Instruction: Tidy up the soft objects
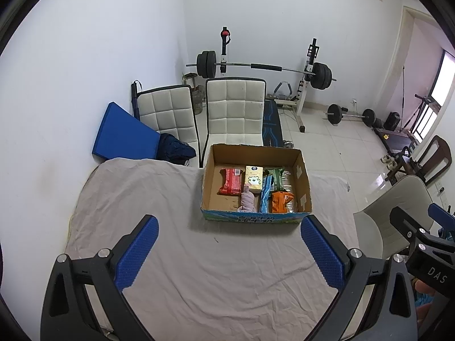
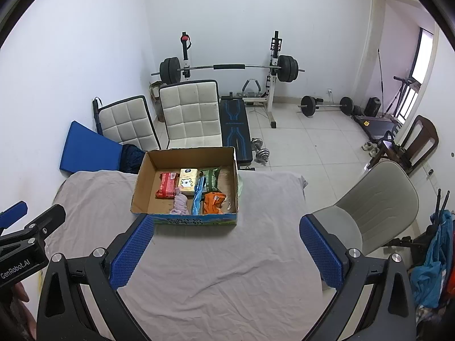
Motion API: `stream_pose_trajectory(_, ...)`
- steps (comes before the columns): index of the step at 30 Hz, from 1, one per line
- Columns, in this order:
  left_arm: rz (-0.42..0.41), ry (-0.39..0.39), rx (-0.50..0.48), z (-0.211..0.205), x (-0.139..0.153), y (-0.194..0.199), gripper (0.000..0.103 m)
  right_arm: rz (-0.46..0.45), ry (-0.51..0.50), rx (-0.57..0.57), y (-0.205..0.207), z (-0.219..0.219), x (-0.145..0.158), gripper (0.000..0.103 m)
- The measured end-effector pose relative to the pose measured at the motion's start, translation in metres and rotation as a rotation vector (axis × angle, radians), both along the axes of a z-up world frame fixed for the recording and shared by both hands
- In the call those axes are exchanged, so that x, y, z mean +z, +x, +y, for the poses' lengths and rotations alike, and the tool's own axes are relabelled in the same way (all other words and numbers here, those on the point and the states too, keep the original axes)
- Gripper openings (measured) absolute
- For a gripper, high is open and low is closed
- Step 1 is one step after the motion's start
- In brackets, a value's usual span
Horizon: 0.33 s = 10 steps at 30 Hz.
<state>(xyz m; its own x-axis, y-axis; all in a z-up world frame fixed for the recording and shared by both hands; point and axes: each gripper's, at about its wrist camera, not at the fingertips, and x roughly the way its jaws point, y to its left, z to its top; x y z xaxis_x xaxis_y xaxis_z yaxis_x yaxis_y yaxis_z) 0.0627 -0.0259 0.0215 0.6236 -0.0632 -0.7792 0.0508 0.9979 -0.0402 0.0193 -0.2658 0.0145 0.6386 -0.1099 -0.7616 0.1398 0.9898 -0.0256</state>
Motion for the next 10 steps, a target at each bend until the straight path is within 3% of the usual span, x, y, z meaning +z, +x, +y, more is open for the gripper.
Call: stream_pose_trajectory(10,-0.007,0.007,0.000,-0.0011,0.0003,0.0009,0.103,-0.001,0.003,-0.009,-0.0010,0.0005,0.0013,0.103)
